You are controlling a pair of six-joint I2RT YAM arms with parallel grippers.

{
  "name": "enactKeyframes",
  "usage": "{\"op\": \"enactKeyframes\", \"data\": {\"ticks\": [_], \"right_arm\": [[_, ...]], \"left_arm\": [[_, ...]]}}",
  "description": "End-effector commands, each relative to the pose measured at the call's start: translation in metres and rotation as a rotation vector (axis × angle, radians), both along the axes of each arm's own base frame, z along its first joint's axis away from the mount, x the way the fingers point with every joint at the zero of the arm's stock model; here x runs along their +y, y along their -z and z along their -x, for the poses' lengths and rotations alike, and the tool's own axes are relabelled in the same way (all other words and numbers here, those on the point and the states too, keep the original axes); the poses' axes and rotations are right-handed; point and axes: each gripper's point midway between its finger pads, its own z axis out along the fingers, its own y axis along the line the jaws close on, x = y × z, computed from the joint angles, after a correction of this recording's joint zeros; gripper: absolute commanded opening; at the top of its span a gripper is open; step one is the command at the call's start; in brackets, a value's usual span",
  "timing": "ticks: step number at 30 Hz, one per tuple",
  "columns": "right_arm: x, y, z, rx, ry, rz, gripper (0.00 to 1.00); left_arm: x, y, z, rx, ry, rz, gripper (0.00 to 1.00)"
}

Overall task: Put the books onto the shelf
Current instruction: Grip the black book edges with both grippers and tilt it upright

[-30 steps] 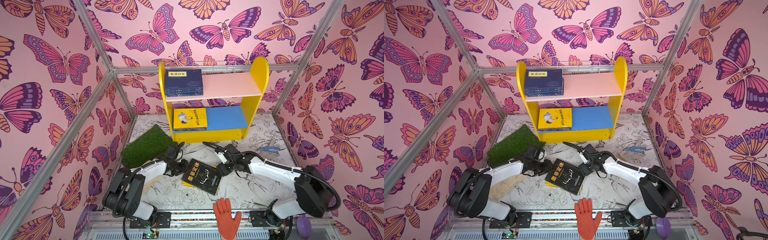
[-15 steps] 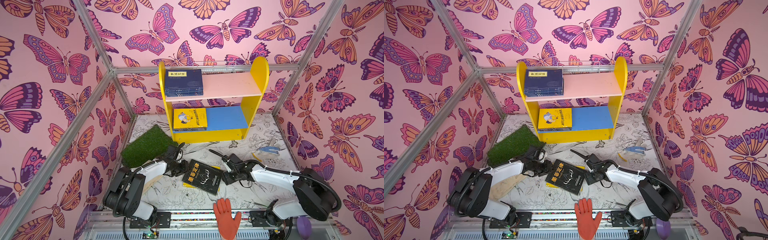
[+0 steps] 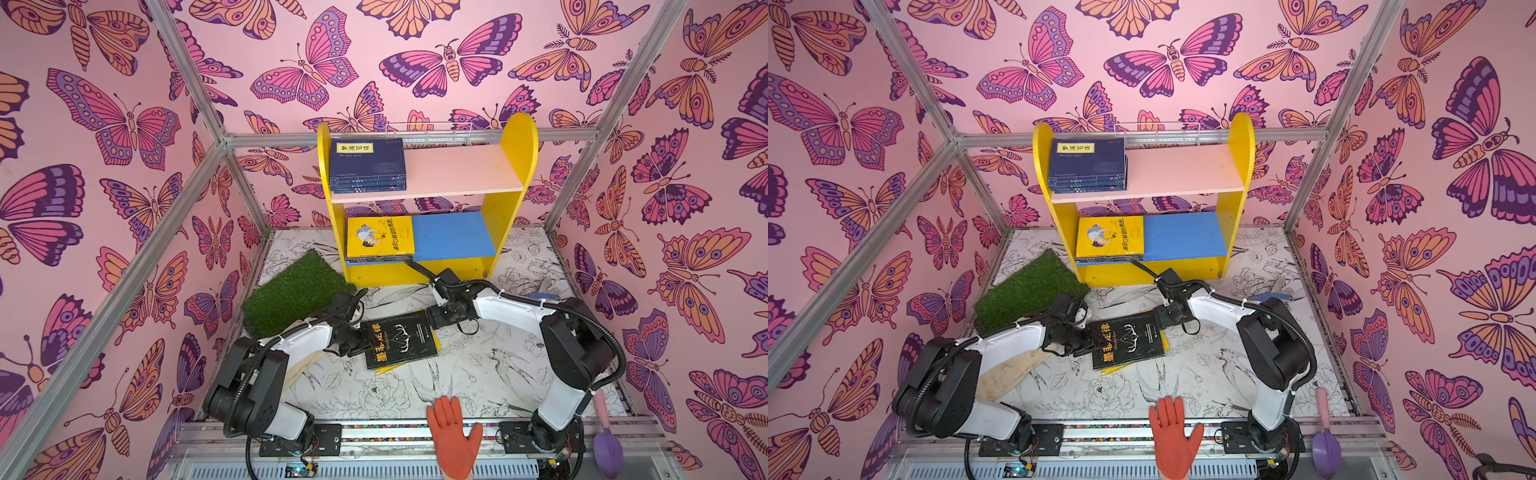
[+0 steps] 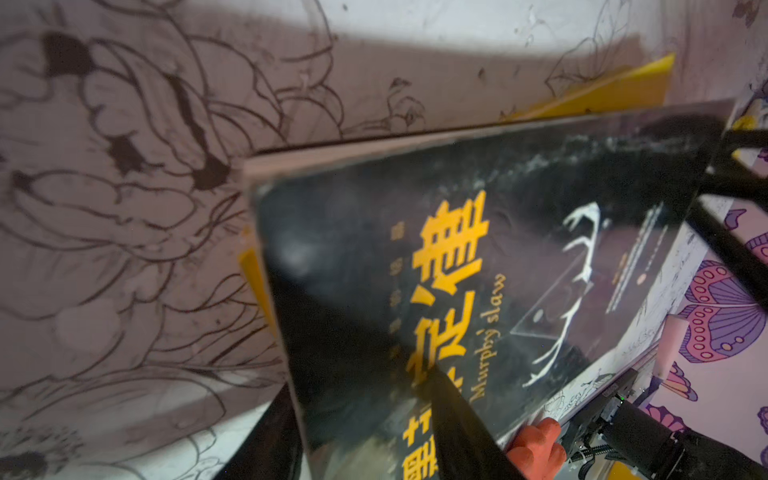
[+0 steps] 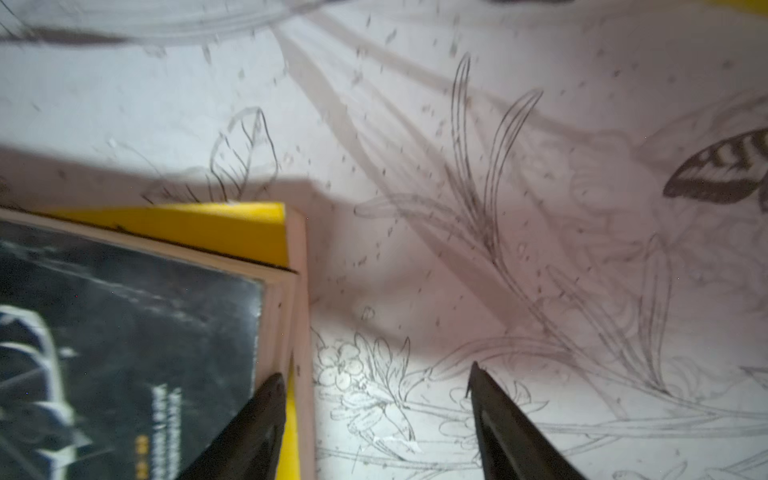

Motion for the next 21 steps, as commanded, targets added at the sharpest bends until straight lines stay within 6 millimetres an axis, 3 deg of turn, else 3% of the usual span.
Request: {"op": "enactKeyframes", "data": {"ticks": [1, 6, 11, 16, 21], "right_arm": [[-0.003, -0.030, -0.019, -0.057, 0.083, -0.137, 0.70], [-0.028, -0.033, 0.001, -0.033, 0.122, -0.196, 0.70], [-0.024, -0.033, 0.041, 0.031, 0.083, -0.316, 0.70], [-0.010, -0.034, 0.069, 0.086, 0.032, -0.469, 0.70], [-0.003, -0.034, 0.077, 0.113, 0.010, -0.526, 0.70]], "left_arm": [[-0.014, -0.004, 0.008, 0.006, 0.057, 0.066, 0.39], [-0.019, -0.002, 0.009, 0.031, 0.072, 0.083, 0.18], [-0.021, -0.003, 0.007, 0.033, 0.072, 0.087, 0.01], [-0.022, -0.019, 0.002, -0.018, 0.060, 0.107, 0.00], [-0.031, -0.053, -0.009, -0.086, 0.056, 0.182, 0.00]]}}
